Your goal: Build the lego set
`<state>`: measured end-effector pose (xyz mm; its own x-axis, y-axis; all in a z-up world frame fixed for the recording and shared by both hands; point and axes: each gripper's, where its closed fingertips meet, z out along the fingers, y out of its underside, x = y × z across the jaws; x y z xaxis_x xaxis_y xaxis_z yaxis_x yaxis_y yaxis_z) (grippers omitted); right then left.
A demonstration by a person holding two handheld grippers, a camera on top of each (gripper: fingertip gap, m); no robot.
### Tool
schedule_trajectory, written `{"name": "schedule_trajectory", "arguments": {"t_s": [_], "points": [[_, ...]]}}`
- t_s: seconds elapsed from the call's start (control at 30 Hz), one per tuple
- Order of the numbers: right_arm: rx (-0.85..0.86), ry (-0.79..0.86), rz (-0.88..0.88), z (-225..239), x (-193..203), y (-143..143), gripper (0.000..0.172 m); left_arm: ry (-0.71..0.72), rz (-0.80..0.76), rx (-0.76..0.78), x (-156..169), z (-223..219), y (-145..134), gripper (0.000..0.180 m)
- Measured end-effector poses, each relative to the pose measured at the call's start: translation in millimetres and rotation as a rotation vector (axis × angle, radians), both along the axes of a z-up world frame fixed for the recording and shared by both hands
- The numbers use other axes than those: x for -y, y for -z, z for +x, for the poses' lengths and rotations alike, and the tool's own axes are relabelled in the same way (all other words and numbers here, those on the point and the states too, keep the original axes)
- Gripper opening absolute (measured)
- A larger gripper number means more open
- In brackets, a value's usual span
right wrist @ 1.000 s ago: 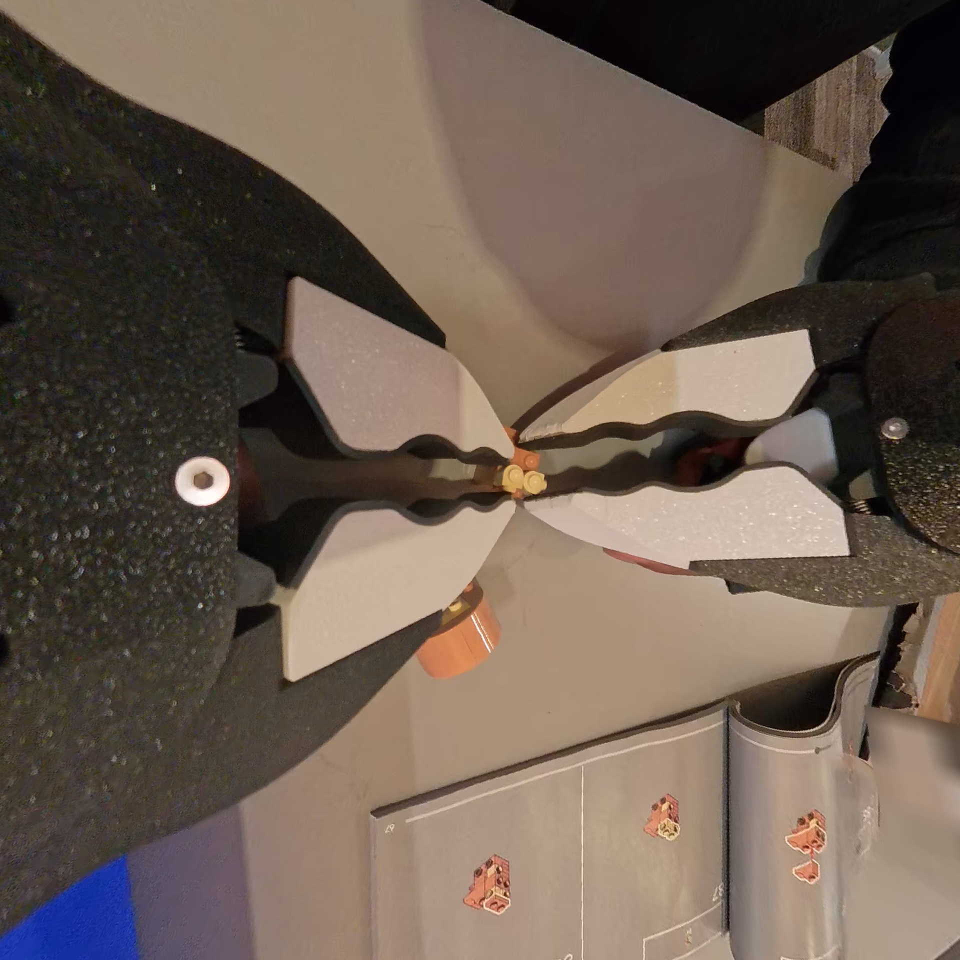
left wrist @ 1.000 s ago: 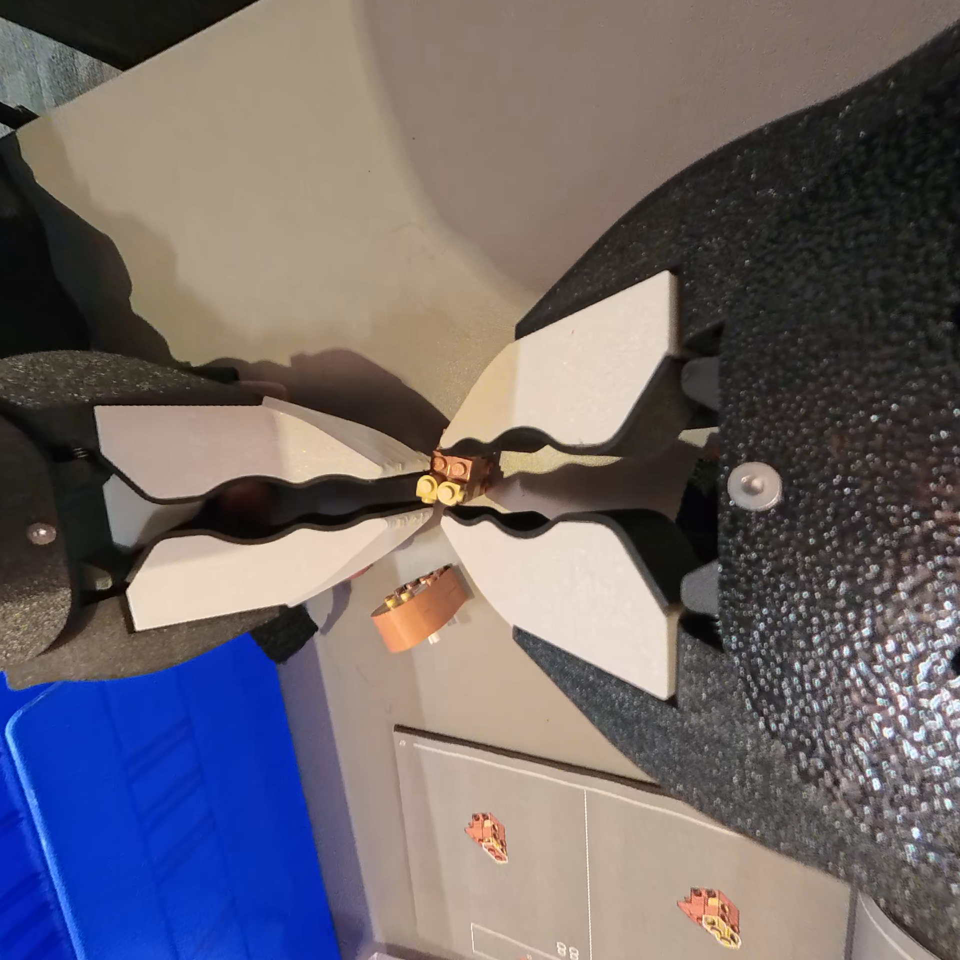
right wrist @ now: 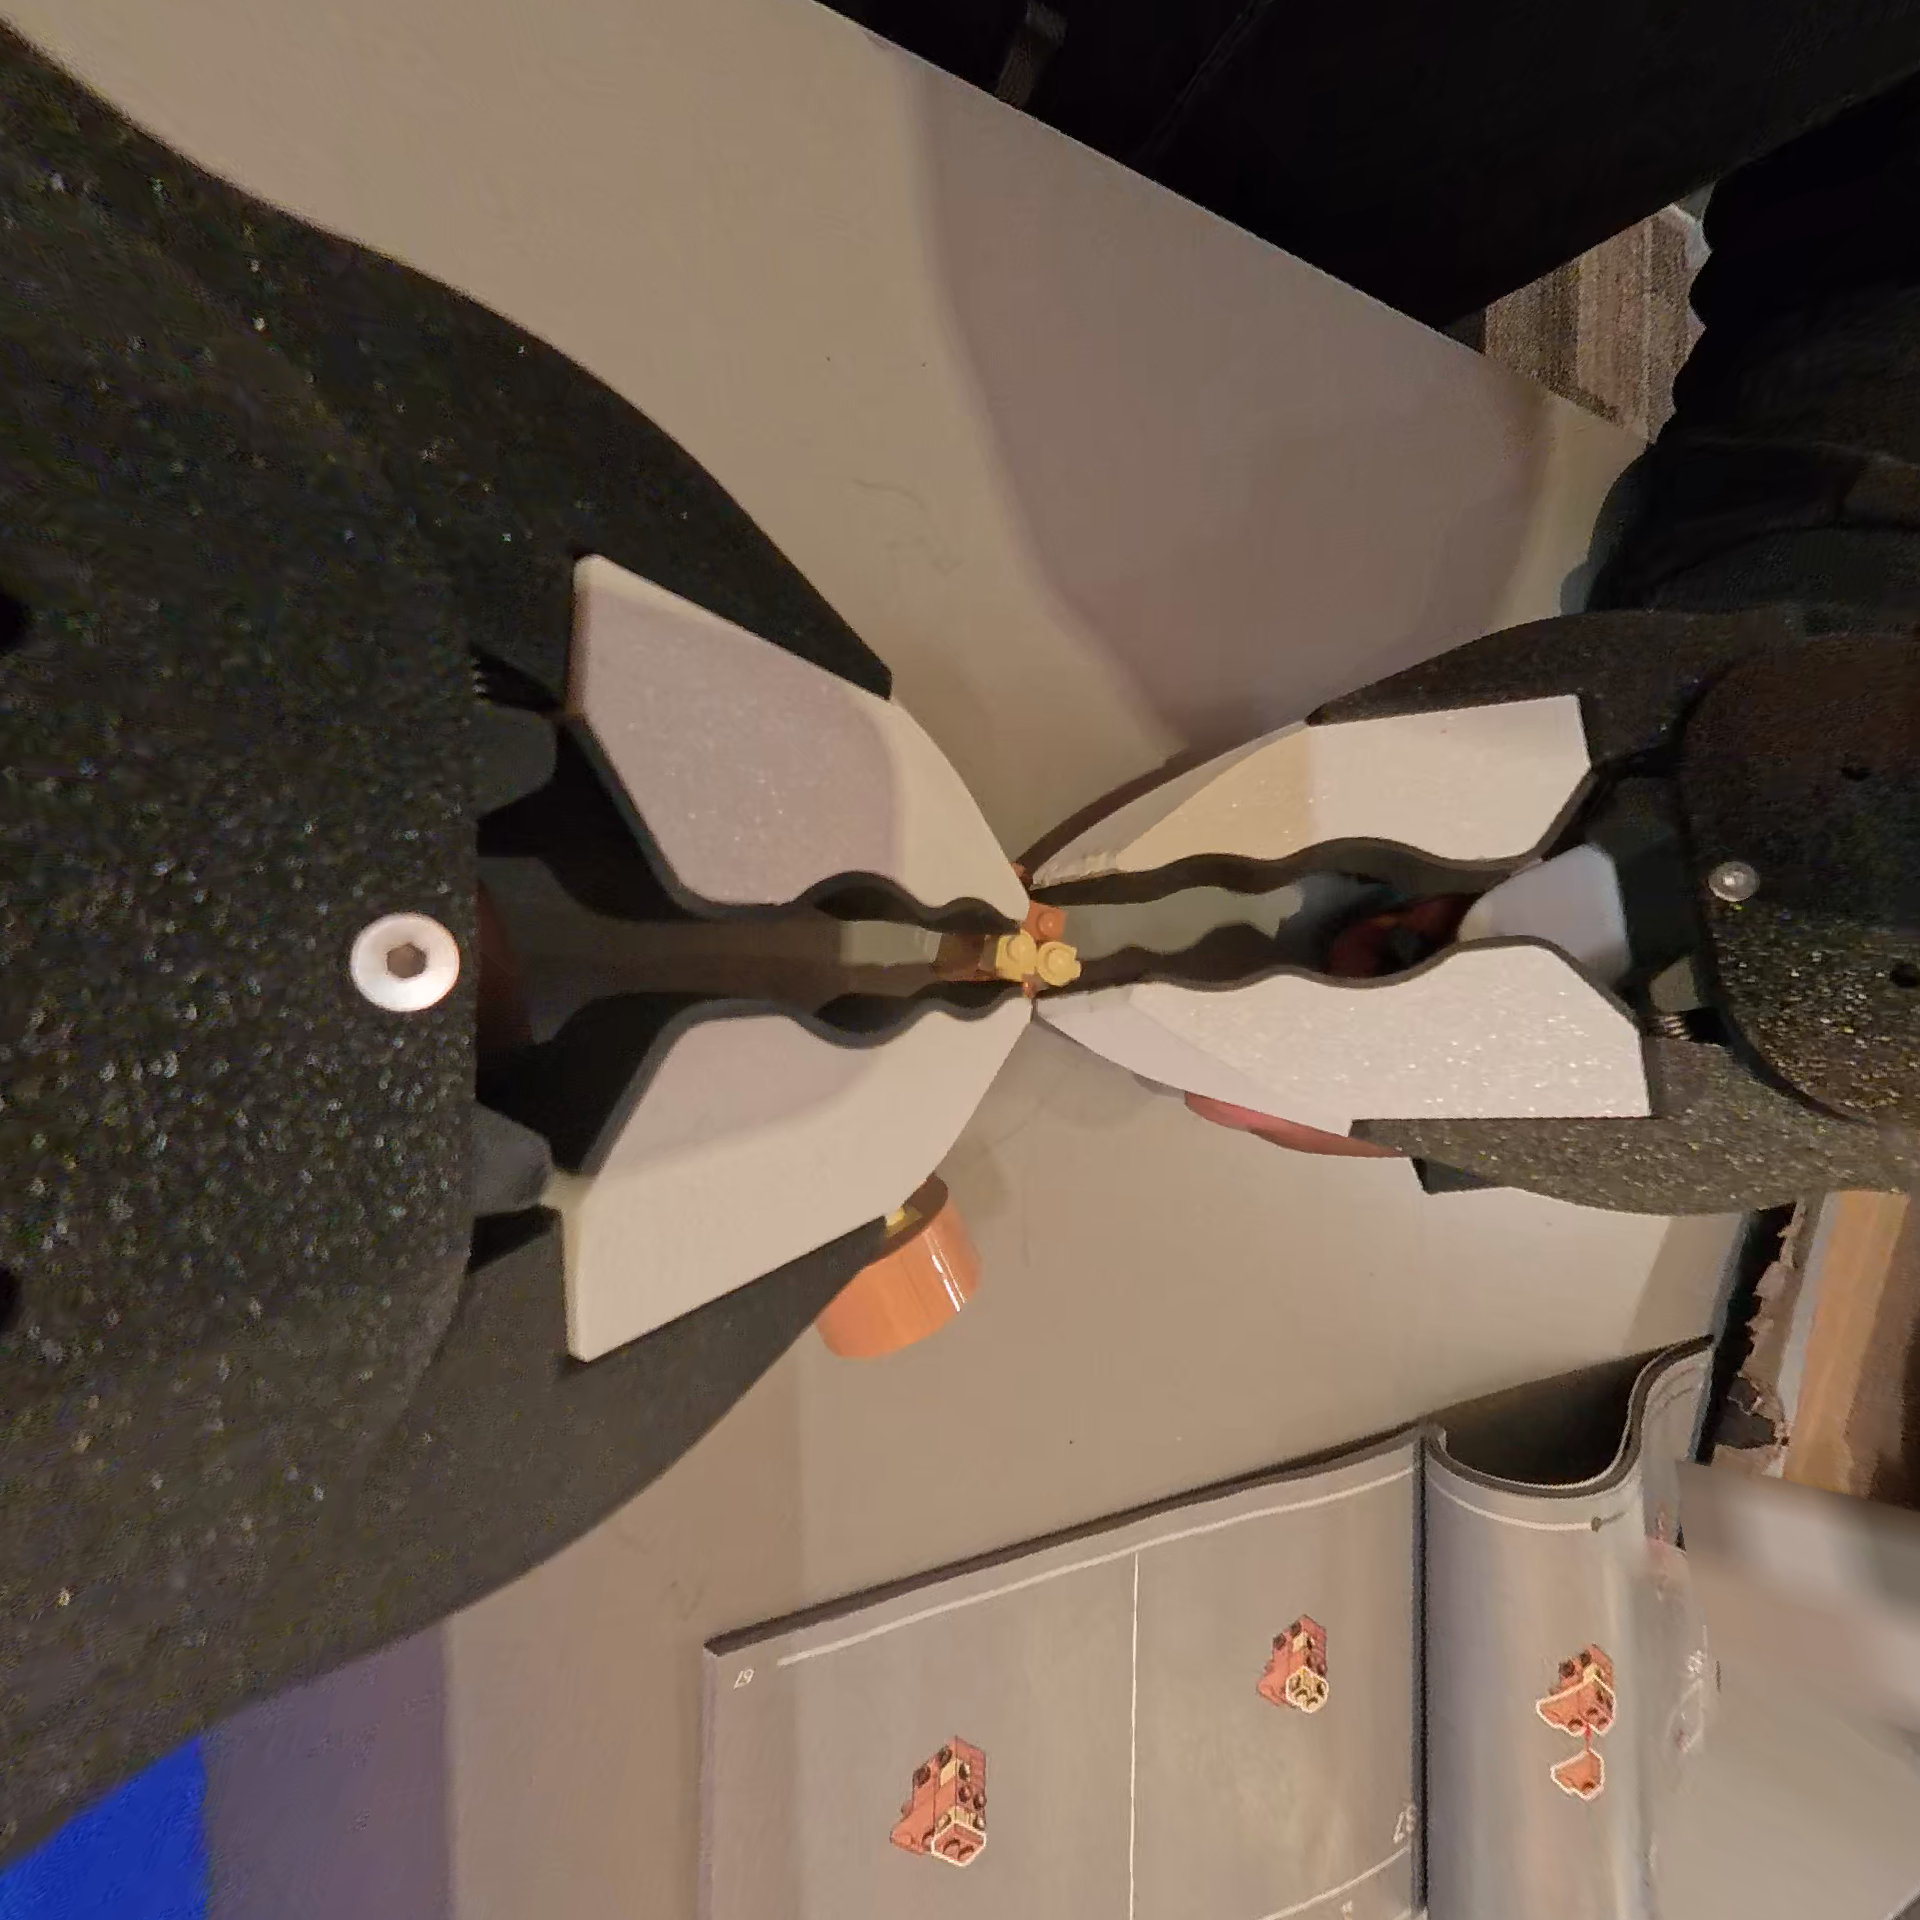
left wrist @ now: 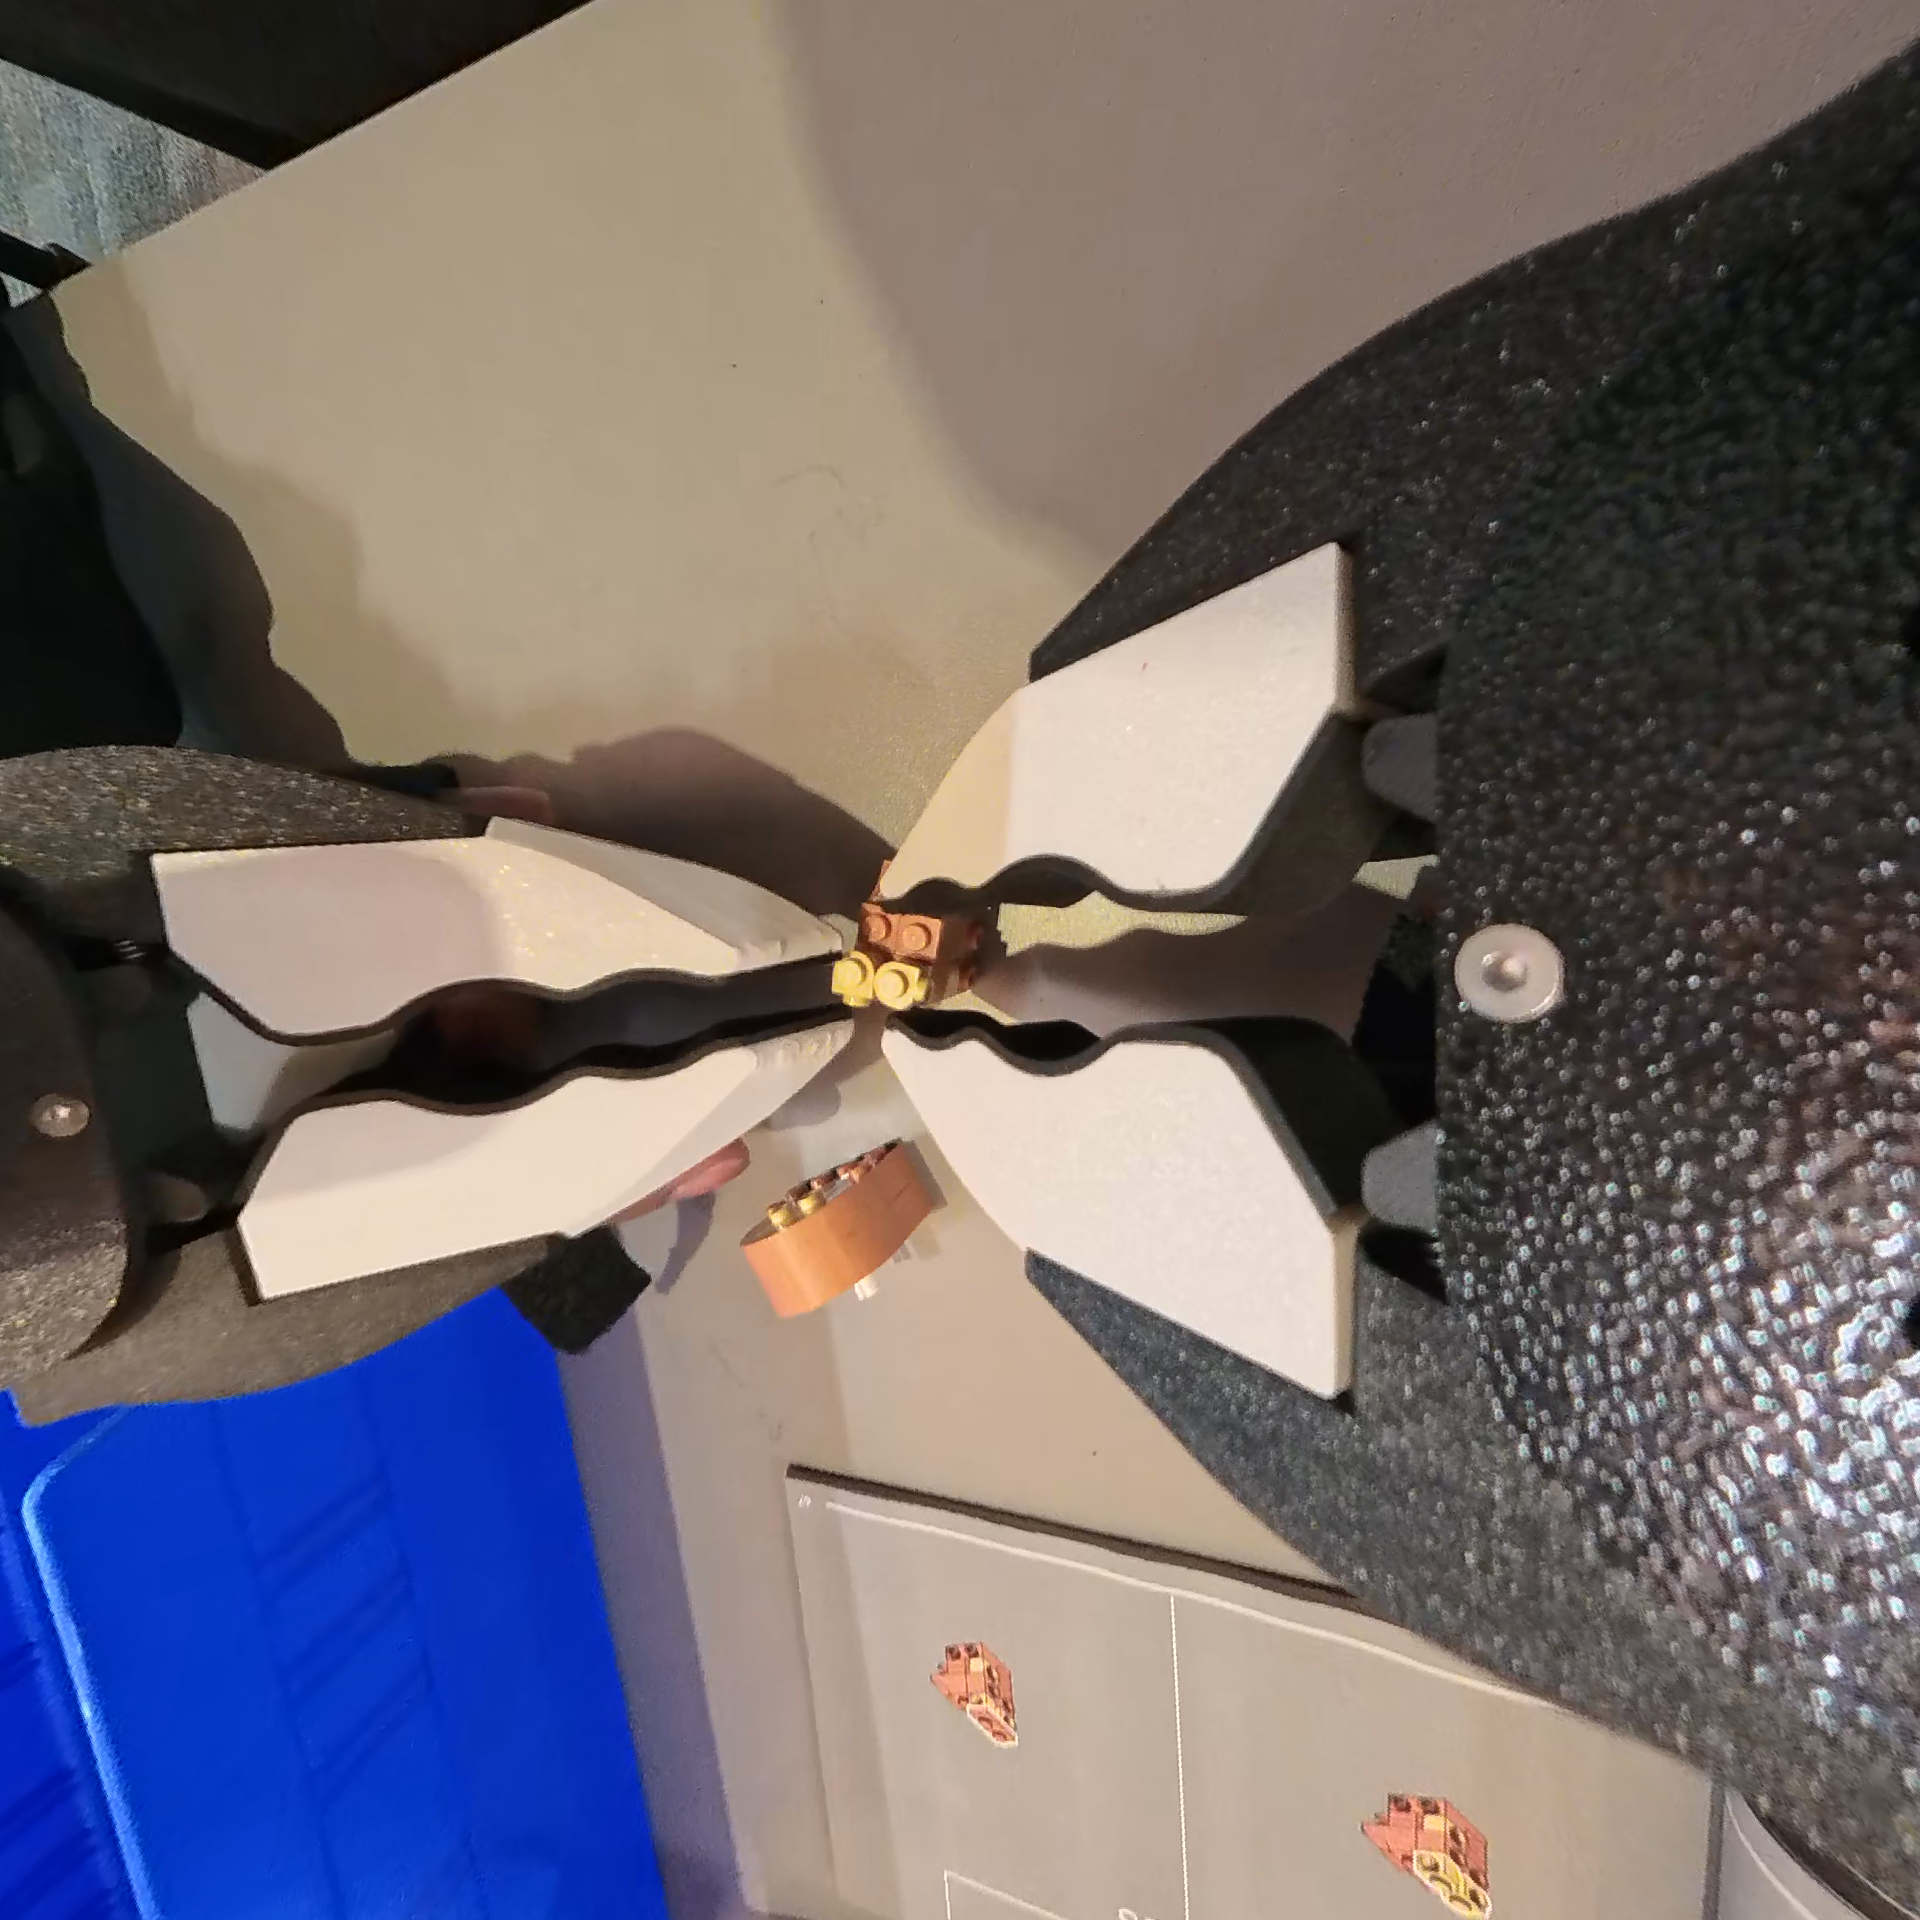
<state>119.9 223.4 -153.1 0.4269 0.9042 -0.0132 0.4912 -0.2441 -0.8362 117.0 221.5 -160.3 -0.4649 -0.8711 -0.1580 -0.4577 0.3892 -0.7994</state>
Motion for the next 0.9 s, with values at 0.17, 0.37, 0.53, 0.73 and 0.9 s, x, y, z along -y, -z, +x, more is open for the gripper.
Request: {"name": "schedule_trajectory", "arguments": {"t_s": [0.17,0.37,0.53,0.73,0.9], "points": [[0.010,-0.016,-0.018,-0.1,1.8,2.4,0.010,0.004,-0.001,0.000,0.6,-0.2,0.0,0.017],[0.026,-0.015,-0.011,-0.5,0.6,4.2,0.010,0.005,-0.004,-0.001,0.6,-0.4,0.0,0.017],[0.032,-0.009,0.000,-0.5,0.0,4.4,0.009,0.003,-0.004,-0.002,0.4,-0.4,0.1,0.017],[0.060,0.031,0.053,0.0,-0.8,4.4,0.009,-0.008,0.008,0.005,-0.4,-0.3,0.1,0.017],[0.052,0.085,0.031,0.1,-0.8,4.5,0.009,-0.014,0.017,0.009,-0.3,-0.4,0.0,0.017]]}}
